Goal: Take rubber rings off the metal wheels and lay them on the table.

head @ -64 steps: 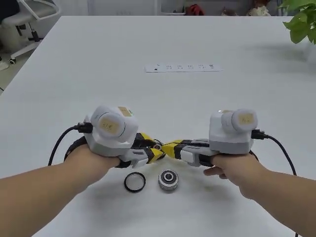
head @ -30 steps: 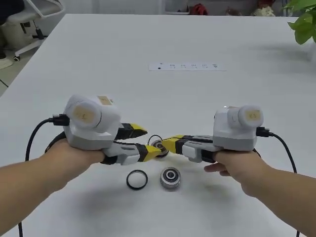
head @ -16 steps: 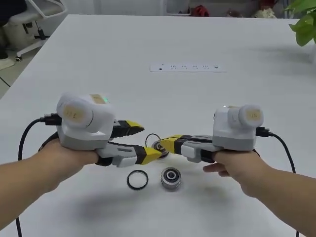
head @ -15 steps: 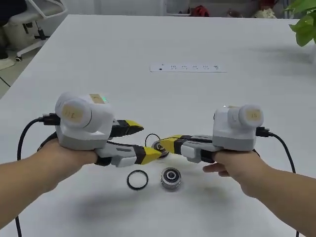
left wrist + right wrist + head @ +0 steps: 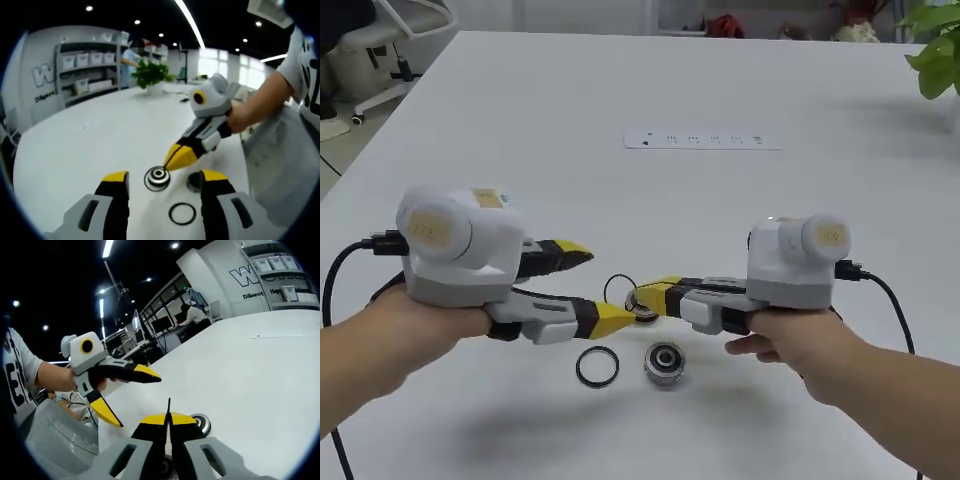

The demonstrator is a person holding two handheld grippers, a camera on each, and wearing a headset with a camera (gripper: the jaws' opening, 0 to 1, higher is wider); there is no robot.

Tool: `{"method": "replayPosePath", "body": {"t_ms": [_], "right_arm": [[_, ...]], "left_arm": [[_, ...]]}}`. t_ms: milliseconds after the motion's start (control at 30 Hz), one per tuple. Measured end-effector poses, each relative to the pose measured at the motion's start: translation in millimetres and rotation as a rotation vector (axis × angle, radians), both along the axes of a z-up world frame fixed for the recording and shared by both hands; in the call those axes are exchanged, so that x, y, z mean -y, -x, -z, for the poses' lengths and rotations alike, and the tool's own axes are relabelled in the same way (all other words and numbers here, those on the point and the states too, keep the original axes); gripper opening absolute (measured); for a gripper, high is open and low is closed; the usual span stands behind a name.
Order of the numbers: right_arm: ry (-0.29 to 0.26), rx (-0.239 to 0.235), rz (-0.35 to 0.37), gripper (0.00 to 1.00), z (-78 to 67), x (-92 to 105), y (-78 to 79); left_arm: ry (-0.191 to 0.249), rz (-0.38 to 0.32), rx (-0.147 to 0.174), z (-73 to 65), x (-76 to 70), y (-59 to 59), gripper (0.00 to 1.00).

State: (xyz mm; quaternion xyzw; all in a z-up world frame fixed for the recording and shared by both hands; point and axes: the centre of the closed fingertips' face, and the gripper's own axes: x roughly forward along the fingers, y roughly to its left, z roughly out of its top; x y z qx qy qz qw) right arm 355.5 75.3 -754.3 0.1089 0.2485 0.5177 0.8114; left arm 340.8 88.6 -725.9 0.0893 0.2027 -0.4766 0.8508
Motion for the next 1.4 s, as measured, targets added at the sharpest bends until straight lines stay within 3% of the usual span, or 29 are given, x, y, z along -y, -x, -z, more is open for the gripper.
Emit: {"method": "replayPosePath", "body": {"t_ms": [400,567,1400], "right_arm": [[-0.018,-0.003,-0.026,0.0,-6.8,-7.2,9.2],[-0.023,-0.004,-0.036,0.0,-8.8,-9.6,11.9],[-0.04,-0.038,-0.099,0.0,-10.4,-20.4,30.0]], "left_arm": [[0.006,-0.015,0.002,-3.6,-15.2,8.3,0.62],[-0.018,-0.009,0.014,-1.0,-19.9,12.3,0.64],[-0.011,-0.026,0.008,-1.2,-31.7,23.7,0.7]]}}
